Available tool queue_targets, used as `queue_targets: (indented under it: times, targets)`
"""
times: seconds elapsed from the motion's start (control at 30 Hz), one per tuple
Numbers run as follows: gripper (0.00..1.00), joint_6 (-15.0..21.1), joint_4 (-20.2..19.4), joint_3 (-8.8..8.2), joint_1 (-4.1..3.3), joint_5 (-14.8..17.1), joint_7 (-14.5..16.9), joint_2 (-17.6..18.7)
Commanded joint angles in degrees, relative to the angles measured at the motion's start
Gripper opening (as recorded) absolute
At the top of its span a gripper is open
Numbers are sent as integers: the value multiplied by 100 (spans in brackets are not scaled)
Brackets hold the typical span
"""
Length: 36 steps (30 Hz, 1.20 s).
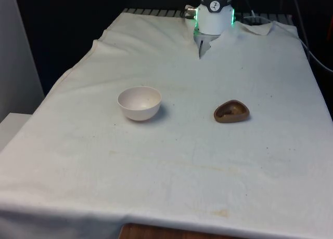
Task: Pour the coffee beans from the cup into the bowl.
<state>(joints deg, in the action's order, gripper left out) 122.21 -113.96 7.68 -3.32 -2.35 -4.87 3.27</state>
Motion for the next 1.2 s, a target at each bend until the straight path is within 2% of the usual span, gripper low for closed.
queue_targets:
  times: [0.0, 0.1, 0.13, 0.4, 0.43, 0.47, 0.6, 0.73, 0.77, 0.9, 1.17]
  targets:
    - [100, 155, -63, 0, 0, 63, 34, 29]
    - [100, 361, -172, 0, 6, 109, 74, 92]
    - [100, 281, -149, 0, 0, 40, 34, 92]
    - [100, 791, -401, 6, 11, 246, 212, 252]
    - [100, 670, -355, 0, 6, 160, 149, 235]
    - [100, 837, -424, 11, 11, 269, 235, 275]
    - [100, 1043, -533, 17, 6, 361, 350, 384]
    - [100, 1192, -596, 23, 6, 441, 453, 493]
    - [100, 1083, -561, 0, 6, 355, 395, 464]
    - [100, 1364, -653, 40, 6, 527, 579, 636]
    - [100, 1627, -733, 103, 17, 602, 768, 877]
